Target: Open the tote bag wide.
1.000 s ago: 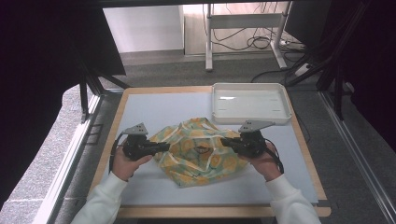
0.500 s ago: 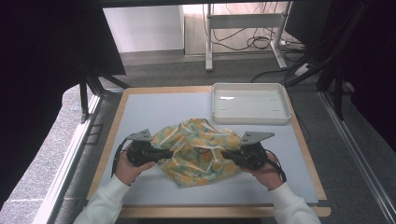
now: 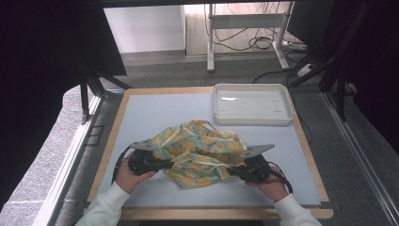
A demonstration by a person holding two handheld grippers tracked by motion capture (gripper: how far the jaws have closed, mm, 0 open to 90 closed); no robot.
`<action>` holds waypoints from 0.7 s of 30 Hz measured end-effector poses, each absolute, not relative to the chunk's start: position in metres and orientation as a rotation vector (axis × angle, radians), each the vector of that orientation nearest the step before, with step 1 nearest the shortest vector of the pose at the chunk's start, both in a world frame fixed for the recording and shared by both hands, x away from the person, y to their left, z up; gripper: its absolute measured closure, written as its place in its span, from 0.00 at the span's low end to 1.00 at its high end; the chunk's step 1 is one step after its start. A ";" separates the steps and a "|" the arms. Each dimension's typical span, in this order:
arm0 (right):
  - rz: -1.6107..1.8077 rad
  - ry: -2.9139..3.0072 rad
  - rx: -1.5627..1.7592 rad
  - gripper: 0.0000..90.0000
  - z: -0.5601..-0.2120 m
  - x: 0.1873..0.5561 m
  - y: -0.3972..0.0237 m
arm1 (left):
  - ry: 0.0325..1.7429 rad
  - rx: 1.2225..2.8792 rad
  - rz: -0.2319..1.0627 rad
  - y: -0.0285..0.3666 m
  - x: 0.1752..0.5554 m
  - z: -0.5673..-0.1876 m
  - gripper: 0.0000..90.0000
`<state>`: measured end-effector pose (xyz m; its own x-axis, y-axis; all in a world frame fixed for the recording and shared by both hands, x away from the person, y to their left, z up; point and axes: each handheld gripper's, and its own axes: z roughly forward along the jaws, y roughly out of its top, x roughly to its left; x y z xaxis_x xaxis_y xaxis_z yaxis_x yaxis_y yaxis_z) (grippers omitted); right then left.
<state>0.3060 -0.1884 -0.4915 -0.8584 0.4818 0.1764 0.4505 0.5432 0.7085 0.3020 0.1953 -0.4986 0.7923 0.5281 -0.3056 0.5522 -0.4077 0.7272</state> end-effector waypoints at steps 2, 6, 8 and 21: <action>1.198 2.755 0.835 0.99 -0.499 0.309 -0.187 | 0.808 2.095 -0.040 0.195 0.303 -0.502 0.99; 1.177 2.770 0.864 0.99 -0.506 0.313 -0.188 | 0.825 2.124 -0.045 0.194 0.306 -0.508 1.00; 1.171 2.769 0.868 0.99 -0.508 0.314 -0.189 | 0.836 2.151 -0.043 0.193 0.308 -0.513 1.00; 1.085 2.767 0.912 0.98 -0.520 0.321 -0.190 | 0.873 2.221 -0.037 0.183 0.313 -0.531 0.99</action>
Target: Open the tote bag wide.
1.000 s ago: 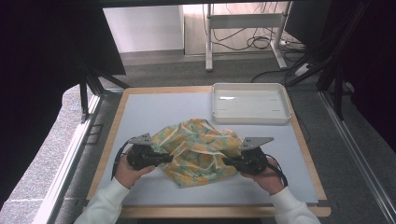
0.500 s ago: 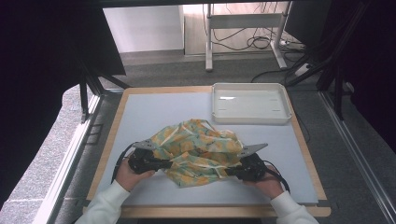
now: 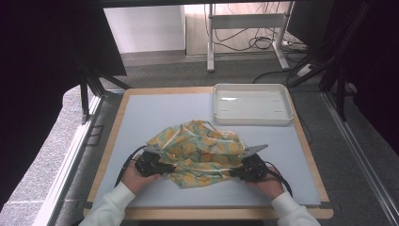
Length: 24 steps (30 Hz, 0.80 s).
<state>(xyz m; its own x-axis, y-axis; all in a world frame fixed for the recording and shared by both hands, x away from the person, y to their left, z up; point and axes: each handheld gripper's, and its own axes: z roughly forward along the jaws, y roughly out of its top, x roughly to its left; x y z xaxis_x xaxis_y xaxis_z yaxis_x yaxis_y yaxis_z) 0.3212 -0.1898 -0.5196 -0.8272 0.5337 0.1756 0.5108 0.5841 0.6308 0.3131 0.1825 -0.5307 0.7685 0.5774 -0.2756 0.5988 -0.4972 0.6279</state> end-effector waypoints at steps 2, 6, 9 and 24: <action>1.075 2.764 0.911 0.98 -0.521 0.321 -0.189 | 0.874 2.228 -0.034 0.181 0.314 -0.533 0.98; 1.066 2.759 0.902 0.98 -0.521 0.321 -0.189 | 0.882 2.230 -0.033 0.180 0.315 -0.536 0.98; 1.067 2.759 0.897 0.97 -0.521 0.321 -0.190 | 0.884 2.229 -0.037 0.180 0.315 -0.536 0.97; 1.169 2.641 0.817 0.54 -0.497 0.307 -0.191 | 0.840 2.163 0.023 0.189 0.304 -0.514 0.66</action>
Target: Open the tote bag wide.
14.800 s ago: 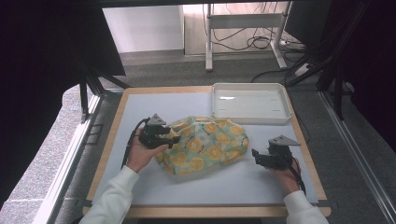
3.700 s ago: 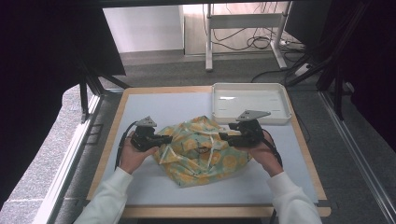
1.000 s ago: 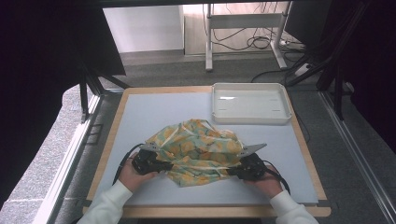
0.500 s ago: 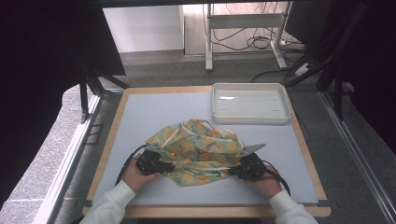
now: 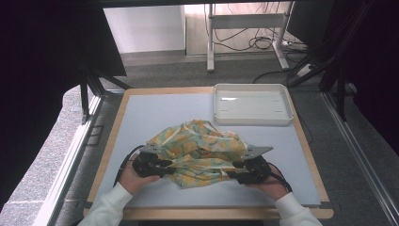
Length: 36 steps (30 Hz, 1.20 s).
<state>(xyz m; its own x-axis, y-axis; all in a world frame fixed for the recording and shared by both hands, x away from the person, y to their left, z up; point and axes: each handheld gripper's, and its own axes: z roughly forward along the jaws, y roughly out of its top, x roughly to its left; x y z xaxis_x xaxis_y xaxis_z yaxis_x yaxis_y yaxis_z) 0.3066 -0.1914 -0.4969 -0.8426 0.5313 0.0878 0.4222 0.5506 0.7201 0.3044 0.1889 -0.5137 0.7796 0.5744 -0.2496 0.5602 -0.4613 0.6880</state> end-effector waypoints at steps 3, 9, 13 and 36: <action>1.225 2.589 0.802 0.50 -0.488 0.303 -0.191 | 0.832 2.124 0.060 0.194 0.301 -0.501 0.61; 1.278 2.523 0.831 0.46 -0.475 0.303 -0.195 | 0.841 2.067 0.130 0.201 0.298 -0.488 0.57; 1.329 2.463 0.838 0.45 -0.466 0.303 -0.199 | 0.859 2.069 0.146 0.202 0.300 -0.489 0.55; 1.409 2.405 0.803 0.44 -0.446 0.312 -0.191 | 0.893 1.998 0.219 0.204 0.316 -0.470 0.54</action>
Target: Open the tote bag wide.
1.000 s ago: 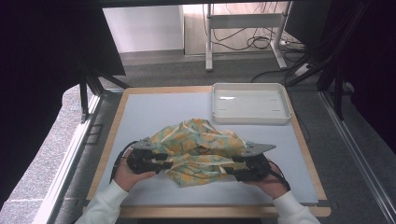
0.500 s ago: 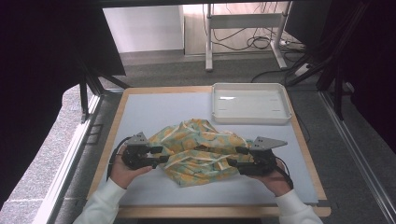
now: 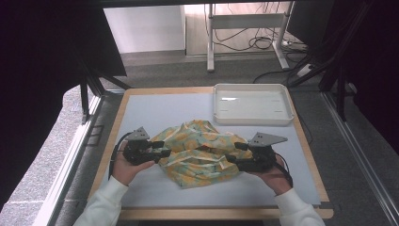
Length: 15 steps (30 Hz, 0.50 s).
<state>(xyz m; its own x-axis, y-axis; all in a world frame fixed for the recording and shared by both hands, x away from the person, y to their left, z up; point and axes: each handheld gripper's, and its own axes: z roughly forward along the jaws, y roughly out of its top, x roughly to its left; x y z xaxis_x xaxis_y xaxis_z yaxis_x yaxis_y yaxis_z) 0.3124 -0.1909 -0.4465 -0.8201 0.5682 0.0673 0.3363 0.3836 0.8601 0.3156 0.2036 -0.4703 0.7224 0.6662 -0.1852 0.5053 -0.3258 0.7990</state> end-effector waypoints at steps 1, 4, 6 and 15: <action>1.407 2.408 0.799 0.44 -0.447 0.313 -0.189 | 0.898 1.998 0.224 0.203 0.317 -0.470 0.53; 1.403 2.419 0.800 0.44 -0.448 0.316 -0.183 | 0.920 1.990 0.236 0.203 0.322 -0.471 0.51; 1.396 2.429 0.795 0.44 -0.448 0.319 -0.178 | 0.936 1.985 0.240 0.204 0.325 -0.471 0.50; 1.390 2.444 0.796 0.44 -0.448 0.325 -0.169 | 0.979 1.987 0.244 0.204 0.346 -0.473 0.49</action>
<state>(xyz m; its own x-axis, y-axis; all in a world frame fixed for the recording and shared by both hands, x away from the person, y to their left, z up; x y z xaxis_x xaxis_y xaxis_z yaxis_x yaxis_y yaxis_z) 0.3252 -0.1691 -0.4478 -0.8293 0.5539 0.0737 0.3463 0.4061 0.8456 0.3462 0.2037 -0.4728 0.6699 0.7176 -0.1905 0.5444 -0.3002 0.7833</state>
